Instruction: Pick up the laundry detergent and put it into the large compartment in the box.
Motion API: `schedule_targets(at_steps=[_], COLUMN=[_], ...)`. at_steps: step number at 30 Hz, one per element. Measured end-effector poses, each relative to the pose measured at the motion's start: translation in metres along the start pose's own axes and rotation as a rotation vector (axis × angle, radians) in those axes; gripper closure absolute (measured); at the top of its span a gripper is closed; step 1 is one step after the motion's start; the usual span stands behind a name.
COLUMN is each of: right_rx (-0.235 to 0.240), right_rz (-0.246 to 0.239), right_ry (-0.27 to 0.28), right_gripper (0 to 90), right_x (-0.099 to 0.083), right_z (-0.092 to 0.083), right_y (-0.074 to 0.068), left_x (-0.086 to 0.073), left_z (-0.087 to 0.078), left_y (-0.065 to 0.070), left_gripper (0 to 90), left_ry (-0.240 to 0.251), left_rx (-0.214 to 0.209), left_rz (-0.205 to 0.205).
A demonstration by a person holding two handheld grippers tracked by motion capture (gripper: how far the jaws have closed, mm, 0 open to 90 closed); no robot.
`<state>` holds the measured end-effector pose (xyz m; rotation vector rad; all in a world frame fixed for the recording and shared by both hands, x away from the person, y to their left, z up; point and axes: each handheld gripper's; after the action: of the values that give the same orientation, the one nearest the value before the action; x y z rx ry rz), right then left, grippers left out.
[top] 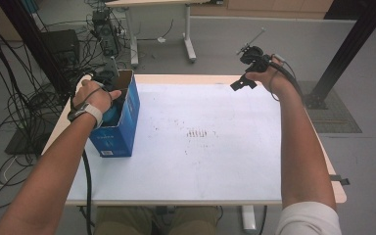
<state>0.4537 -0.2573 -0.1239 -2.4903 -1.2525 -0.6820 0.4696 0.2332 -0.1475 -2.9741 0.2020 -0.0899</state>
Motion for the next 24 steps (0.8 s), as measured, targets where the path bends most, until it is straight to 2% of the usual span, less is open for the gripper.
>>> schedule_targets(at_steps=[24], right_rx=[-0.013], right_rz=[0.011], right_ry=[0.003], right_gripper=[12.0], right_x=[-0.0050], right_z=[-0.0076], right_y=[-0.0006], left_x=[-0.0016], left_z=[0.0017], left_y=[-0.0004], left_gripper=[37.8], left_ry=[0.009], left_rx=[-0.006], left_rz=[0.003])
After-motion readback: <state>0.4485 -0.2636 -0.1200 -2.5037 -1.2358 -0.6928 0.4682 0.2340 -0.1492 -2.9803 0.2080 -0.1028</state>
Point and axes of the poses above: each handheld gripper's, and its own axes: z roughly forward along the jaws, x roughly out of its top, y roughly to its right, and after that the axes turned 10 degrees about x, right-handed
